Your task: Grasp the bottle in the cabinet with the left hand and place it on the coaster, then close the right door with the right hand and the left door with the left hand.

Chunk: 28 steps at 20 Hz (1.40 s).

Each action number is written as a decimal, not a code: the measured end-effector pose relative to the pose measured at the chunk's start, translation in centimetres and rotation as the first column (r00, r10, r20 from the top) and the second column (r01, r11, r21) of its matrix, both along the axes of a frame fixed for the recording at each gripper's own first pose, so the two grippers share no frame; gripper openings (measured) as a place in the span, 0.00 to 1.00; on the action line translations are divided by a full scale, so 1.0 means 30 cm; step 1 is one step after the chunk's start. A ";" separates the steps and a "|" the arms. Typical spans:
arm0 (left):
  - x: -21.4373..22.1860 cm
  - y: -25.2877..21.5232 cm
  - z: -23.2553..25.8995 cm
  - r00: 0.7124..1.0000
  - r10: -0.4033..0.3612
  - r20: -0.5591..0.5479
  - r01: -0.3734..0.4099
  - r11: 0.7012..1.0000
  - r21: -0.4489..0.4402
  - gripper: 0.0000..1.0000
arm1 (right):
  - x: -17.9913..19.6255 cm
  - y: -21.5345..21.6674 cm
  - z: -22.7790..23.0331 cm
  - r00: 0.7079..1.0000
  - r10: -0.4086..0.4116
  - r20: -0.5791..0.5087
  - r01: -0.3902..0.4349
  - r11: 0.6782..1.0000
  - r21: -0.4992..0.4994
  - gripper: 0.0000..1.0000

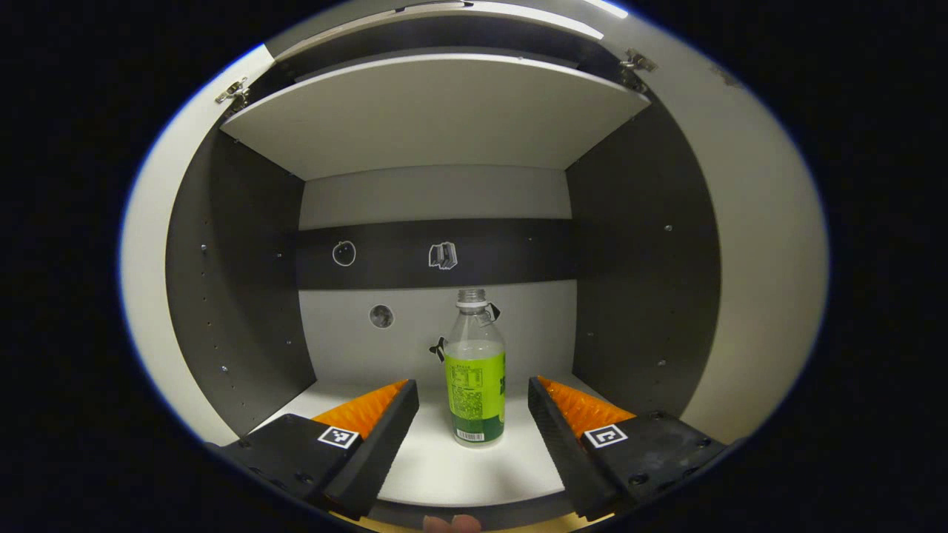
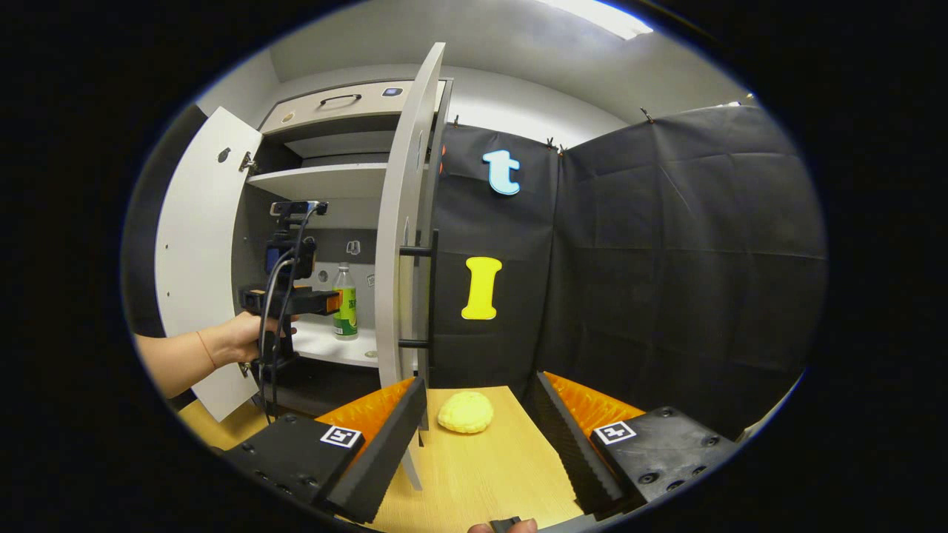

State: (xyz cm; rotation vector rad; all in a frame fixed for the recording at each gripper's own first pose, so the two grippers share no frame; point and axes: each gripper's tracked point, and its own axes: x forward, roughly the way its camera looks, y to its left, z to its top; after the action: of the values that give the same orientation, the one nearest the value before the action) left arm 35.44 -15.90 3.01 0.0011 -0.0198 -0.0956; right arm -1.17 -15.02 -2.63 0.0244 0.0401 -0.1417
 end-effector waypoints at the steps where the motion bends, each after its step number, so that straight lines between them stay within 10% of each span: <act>1: 0.040 -0.006 -0.009 1.000 0.006 0.002 -0.006 1.000 0.005 0.95 | 0.002 -0.011 -0.005 1.000 -0.008 -0.005 0.008 1.000 0.000 0.98; 15: 0.303 -0.027 -0.070 0.999 0.006 -0.034 -0.007 1.000 -0.005 0.95 | -0.053 -0.146 -0.027 0.991 -0.135 -0.013 0.135 0.991 -0.018 0.98; 18: 0.284 -0.030 -0.069 0.999 -0.009 -0.040 0.008 0.999 -0.043 0.80 | -0.068 -0.150 -0.022 0.990 -0.141 -0.008 0.140 0.990 -0.019 0.98; 28: 0.026 0.053 0.071 0.998 -0.053 0.030 0.053 0.999 -0.010 0.77 | -0.086 -0.077 -0.009 0.997 -0.075 -0.002 0.075 0.997 0.013 0.98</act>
State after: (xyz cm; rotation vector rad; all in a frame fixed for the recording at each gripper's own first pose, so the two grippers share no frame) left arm 36.23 -14.30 5.15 -0.0092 -0.0499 -0.1488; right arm -3.73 -17.33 -2.91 0.0384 0.0413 -0.2165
